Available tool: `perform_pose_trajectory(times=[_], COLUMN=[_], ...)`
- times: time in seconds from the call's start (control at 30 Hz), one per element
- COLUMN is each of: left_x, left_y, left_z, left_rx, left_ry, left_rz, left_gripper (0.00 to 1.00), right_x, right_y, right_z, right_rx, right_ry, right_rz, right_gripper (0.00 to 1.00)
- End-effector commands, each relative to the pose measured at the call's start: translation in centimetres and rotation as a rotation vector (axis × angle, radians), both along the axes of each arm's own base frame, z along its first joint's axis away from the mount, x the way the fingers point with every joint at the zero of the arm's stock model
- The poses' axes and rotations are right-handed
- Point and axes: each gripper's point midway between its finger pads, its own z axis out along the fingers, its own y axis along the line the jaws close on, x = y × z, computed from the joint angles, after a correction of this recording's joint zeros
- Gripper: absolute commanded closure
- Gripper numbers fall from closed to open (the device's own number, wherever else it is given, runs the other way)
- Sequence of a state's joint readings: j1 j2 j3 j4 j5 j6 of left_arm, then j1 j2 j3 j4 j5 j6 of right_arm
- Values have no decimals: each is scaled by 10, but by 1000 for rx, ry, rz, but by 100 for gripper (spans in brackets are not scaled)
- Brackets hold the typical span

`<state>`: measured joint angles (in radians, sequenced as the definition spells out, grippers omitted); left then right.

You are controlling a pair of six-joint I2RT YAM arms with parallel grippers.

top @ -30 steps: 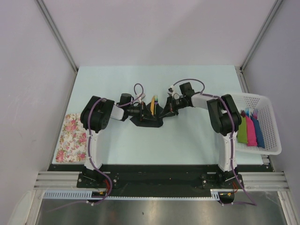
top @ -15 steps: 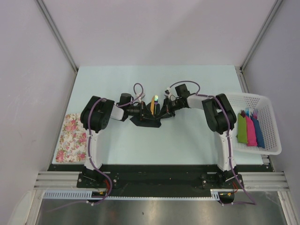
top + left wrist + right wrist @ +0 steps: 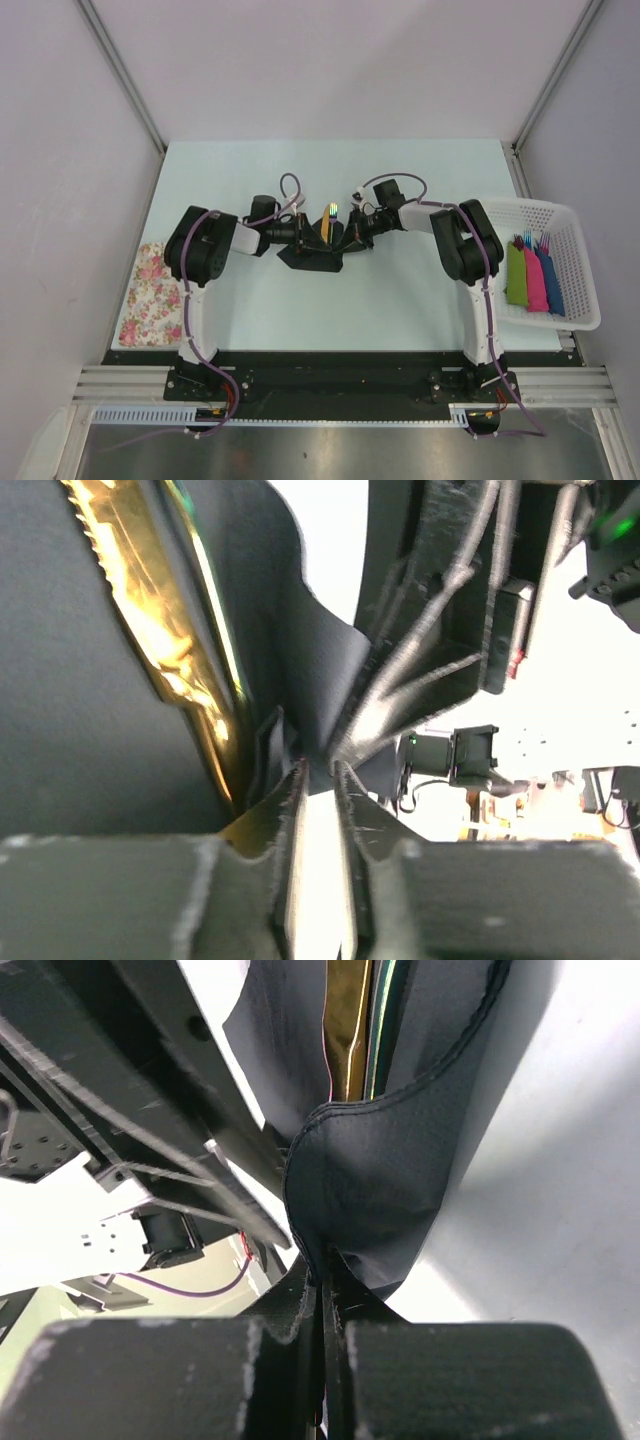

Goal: Place the utensils on the paper napkin and roll it up

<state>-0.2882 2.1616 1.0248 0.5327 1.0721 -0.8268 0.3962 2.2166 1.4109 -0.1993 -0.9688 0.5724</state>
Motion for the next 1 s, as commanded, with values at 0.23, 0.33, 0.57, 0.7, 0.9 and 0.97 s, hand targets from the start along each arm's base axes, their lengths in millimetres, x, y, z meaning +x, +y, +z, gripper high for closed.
perform_pose_trajectory(times=[0.23, 0.33, 0.57, 0.7, 0.9, 0.97], left_x=[-7, -9, -10, -7, 1, 3], left_y=[24, 35, 51, 53, 53, 52], left_z=[36, 29, 14, 6, 3, 5], left_rx=[34, 92, 215, 244, 266, 260], left_ry=[-126, -142, -168, -164, -179, -185], left_rz=[-31, -34, -52, -42, -32, -32], left_gripper=[64, 63, 57, 57, 54, 53], right_x=[12, 11, 10, 10, 10, 10], right_y=[8, 8, 11, 13, 14, 14], right_z=[3, 2, 6, 7, 9, 8], right_rx=[-9, -14, -11, -11, -10, -11], right_ry=[-55, -57, -66, -73, -78, -78], right_rz=[-7, -5, 2, 8, 11, 14], right_gripper=[100, 100, 100, 100, 100, 100])
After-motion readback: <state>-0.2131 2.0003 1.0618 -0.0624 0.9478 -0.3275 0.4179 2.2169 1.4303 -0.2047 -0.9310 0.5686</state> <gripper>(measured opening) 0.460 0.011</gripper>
